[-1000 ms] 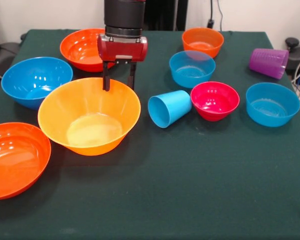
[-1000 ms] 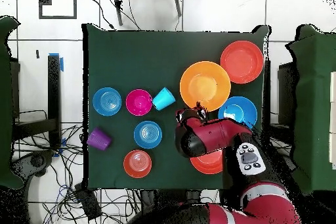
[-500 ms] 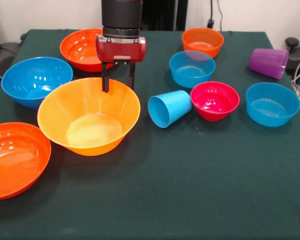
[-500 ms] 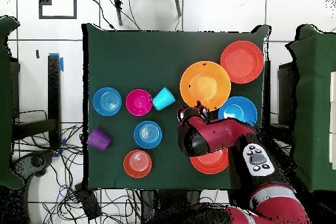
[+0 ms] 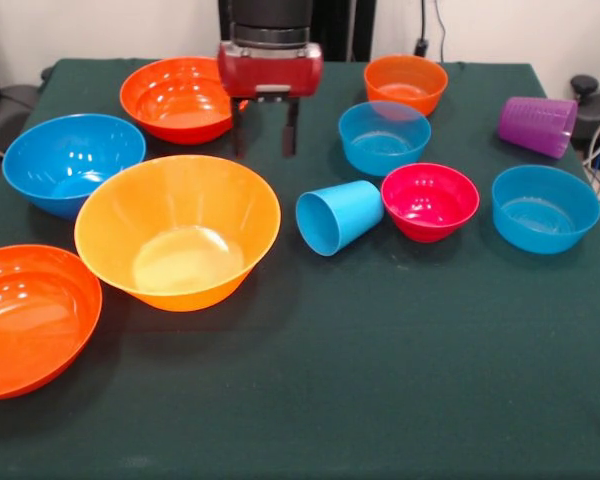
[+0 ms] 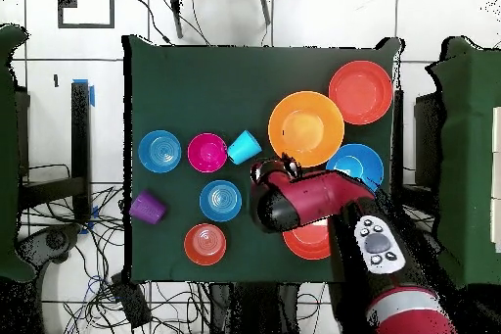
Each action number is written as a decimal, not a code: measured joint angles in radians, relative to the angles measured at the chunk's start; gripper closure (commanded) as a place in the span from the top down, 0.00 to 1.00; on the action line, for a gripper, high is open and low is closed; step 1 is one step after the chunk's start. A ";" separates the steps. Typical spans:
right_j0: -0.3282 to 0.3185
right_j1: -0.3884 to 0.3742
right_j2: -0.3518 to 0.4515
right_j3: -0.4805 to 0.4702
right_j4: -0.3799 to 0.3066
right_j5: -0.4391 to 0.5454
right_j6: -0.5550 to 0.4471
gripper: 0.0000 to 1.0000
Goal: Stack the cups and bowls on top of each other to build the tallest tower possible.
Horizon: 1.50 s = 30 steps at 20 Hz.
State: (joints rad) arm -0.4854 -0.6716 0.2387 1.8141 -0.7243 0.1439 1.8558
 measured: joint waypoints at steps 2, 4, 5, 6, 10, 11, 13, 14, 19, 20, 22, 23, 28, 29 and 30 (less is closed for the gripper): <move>0.021 -0.013 0.020 0.000 0.008 0.022 0.000 1.00; 0.038 -0.022 0.038 0.000 0.014 0.039 0.000 1.00; 0.056 -0.028 0.056 0.001 0.020 0.056 0.000 1.00; 0.071 -0.031 0.073 0.000 0.027 0.071 0.000 1.00; 0.108 -0.029 0.128 0.000 0.051 0.108 0.000 1.00; 0.116 -0.025 0.147 -0.001 0.057 0.116 0.000 1.00; 0.123 -0.010 0.192 -0.006 0.070 0.135 0.000 1.00; 0.120 0.005 0.225 -0.012 0.080 0.149 0.000 1.00; 0.077 0.075 0.346 -0.036 0.116 0.209 0.000 1.00; 0.068 0.086 0.362 -0.039 0.120 0.220 0.000 1.00; 0.044 0.112 0.396 -0.049 0.128 0.249 0.000 1.00; 0.031 0.128 0.413 -0.056 0.133 0.268 0.000 1.00; -0.017 0.174 0.461 -0.078 0.144 0.340 0.000 1.00; -0.040 0.193 0.480 -0.089 0.146 0.377 -0.002 1.00; -0.057 0.205 0.492 -0.095 0.147 0.403 -0.006 1.00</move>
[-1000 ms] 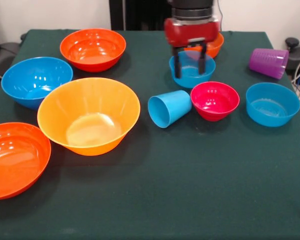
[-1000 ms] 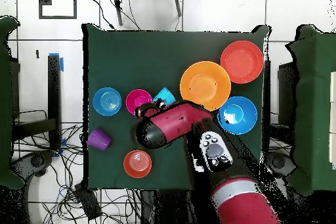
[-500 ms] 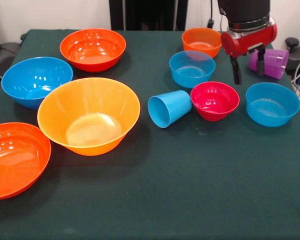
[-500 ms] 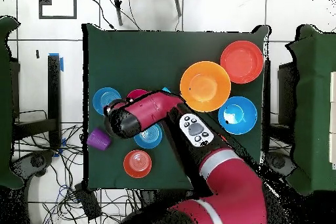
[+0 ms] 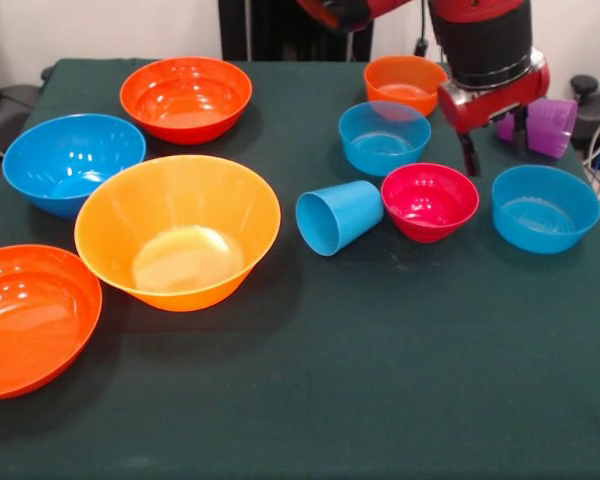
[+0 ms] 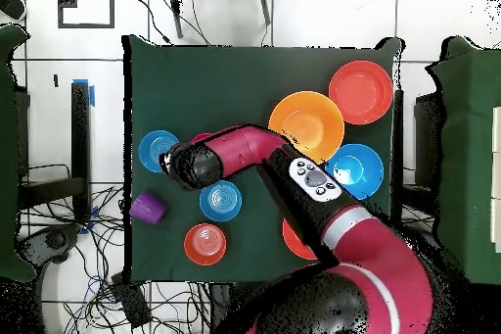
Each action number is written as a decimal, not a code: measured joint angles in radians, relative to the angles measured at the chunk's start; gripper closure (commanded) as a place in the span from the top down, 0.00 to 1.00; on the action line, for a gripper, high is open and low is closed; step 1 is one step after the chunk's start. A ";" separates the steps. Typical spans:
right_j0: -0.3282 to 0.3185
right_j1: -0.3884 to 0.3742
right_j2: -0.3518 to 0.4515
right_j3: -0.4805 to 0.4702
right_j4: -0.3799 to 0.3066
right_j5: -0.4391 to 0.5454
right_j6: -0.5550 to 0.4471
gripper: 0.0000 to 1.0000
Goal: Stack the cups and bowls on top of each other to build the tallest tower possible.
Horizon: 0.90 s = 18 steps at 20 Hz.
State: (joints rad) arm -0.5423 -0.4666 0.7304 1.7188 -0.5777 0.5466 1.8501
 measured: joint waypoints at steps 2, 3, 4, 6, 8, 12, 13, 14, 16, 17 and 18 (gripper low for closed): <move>-0.031 0.024 0.023 -0.015 0.001 0.047 -0.007 1.00; -0.037 0.030 0.028 -0.019 0.001 0.057 -0.009 1.00; -0.045 0.038 0.034 -0.024 0.001 0.071 -0.010 1.00; -0.065 0.057 0.050 -0.033 0.001 0.100 -0.014 1.00; -0.081 0.070 0.062 -0.036 0.002 0.119 -0.016 1.00; -0.125 0.103 0.096 -0.036 0.001 0.145 -0.016 1.00; -0.132 0.107 0.101 -0.036 0.001 0.149 -0.016 1.00; -0.140 0.111 0.106 -0.036 0.001 0.156 -0.016 1.00; -0.156 0.117 0.117 -0.036 0.003 0.177 -0.016 1.00; -0.170 0.120 0.129 -0.036 0.007 0.201 -0.016 1.00; -0.175 0.120 0.134 -0.036 0.010 0.213 -0.016 1.00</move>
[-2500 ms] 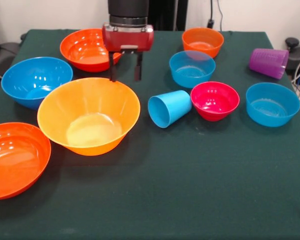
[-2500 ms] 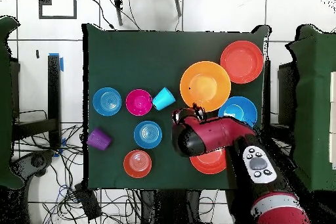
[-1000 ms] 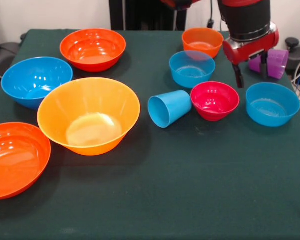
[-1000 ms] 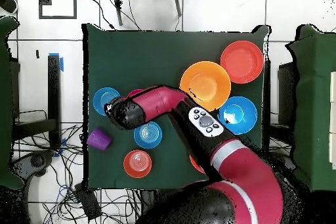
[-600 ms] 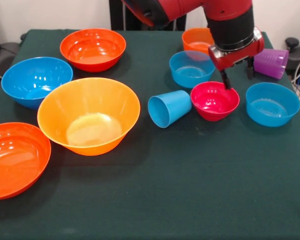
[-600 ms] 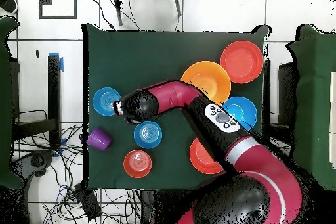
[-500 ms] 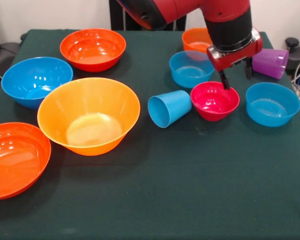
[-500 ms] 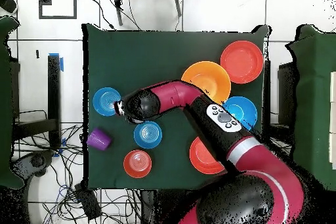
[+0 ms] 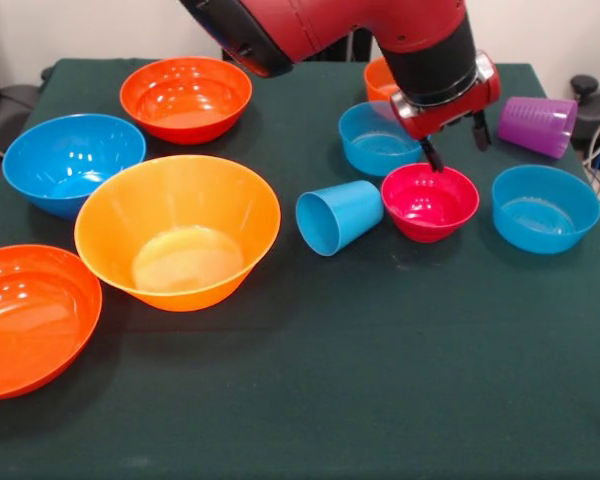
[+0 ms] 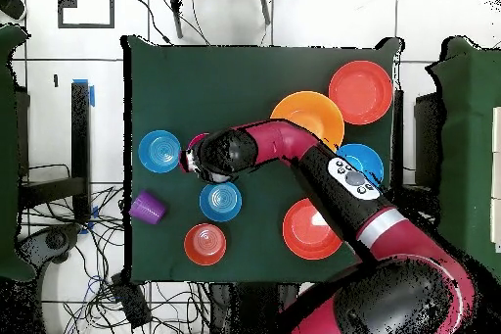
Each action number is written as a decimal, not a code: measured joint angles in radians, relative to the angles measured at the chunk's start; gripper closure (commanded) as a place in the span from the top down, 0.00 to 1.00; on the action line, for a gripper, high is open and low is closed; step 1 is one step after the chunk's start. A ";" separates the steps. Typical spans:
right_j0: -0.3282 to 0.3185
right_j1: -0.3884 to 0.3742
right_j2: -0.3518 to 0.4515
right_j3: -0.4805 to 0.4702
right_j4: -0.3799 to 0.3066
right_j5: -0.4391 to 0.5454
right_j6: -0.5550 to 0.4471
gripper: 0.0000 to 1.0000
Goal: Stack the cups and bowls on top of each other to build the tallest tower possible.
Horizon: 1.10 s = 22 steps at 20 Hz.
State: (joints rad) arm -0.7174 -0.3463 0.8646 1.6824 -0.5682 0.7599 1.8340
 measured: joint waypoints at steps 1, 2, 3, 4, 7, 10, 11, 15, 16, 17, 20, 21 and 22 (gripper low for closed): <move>-0.003 0.000 0.003 0.000 0.001 0.006 0.000 1.00; -0.014 0.000 0.015 0.000 0.010 0.038 0.000 1.00; -0.018 0.000 0.019 0.000 0.012 0.051 0.000 1.00; -0.021 0.000 0.022 0.000 0.014 0.061 0.000 1.00; -0.028 0.002 0.029 -0.008 0.017 0.106 -0.001 1.00; -0.029 0.016 0.034 -0.034 0.017 0.157 -0.016 1.00; -0.029 0.023 0.036 -0.048 0.017 0.175 -0.026 1.00; -0.029 0.070 0.045 -0.130 0.016 0.257 -0.113 1.00; -0.028 0.079 0.046 -0.147 0.016 0.269 -0.132 1.00; -0.028 0.083 0.046 -0.156 0.016 0.276 -0.143 1.00; -0.021 0.122 0.049 -0.243 0.015 0.333 -0.248 1.00; -0.018 0.130 0.049 -0.264 0.015 0.344 -0.272 1.00; -0.016 0.135 0.049 -0.278 0.015 0.351 -0.287 1.00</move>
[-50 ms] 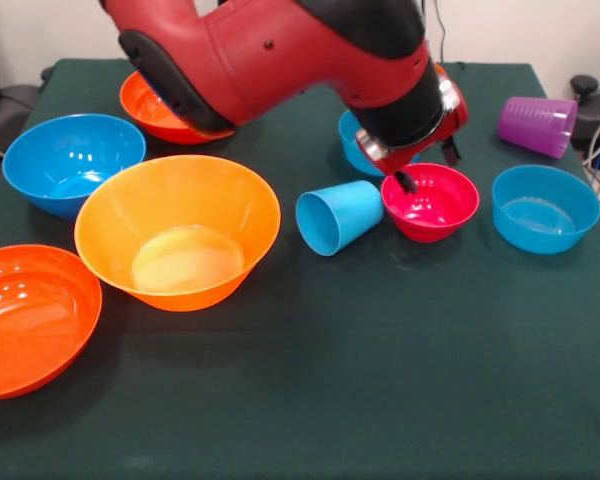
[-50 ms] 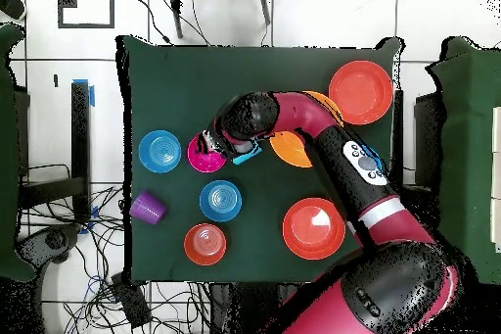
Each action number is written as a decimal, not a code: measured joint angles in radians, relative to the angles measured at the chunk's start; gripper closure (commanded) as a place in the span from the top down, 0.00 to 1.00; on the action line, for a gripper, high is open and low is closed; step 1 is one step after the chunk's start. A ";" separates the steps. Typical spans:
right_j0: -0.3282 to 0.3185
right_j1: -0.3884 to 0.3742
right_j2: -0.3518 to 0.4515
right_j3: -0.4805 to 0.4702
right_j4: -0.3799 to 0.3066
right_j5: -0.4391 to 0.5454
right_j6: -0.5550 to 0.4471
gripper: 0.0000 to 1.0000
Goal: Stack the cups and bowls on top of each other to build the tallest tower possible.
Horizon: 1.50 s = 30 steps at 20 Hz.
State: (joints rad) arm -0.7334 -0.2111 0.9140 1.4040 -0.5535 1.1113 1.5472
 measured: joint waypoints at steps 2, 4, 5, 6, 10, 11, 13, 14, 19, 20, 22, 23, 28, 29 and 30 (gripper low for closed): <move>0.011 0.017 0.000 -0.056 0.000 0.029 -0.055 1.00; 0.019 0.025 0.000 -0.090 0.000 0.051 -0.085 1.00; 0.022 0.028 0.000 -0.103 0.000 0.059 -0.095 1.00; 0.029 0.031 0.000 -0.124 0.000 0.073 -0.109 1.00; 0.050 0.034 0.000 -0.184 -0.001 0.116 -0.146 1.00; 0.057 0.034 0.001 -0.205 -0.001 0.136 -0.153 1.00; 0.058 0.032 0.001 -0.216 -0.001 0.150 -0.155 1.00; 0.058 0.032 0.000 -0.219 -0.001 0.156 -0.155 1.00; 0.053 0.030 0.000 -0.238 -0.004 0.182 -0.160 1.00; 0.052 0.030 -0.001 -0.243 -0.005 0.188 -0.164 1.00; 0.053 0.032 -0.001 -0.258 -0.006 0.205 -0.176 1.00; 0.054 0.032 -0.001 -0.270 -0.009 0.218 -0.186 1.00; 0.066 0.043 -0.002 -0.353 -0.043 0.267 -0.254 1.00; 0.070 0.047 -0.002 -0.371 -0.050 0.274 -0.269 1.00; 0.073 0.050 -0.002 -0.384 -0.054 0.279 -0.279 1.00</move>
State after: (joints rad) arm -0.6599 -0.1613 0.9122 1.0201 -0.6076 1.3899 1.2682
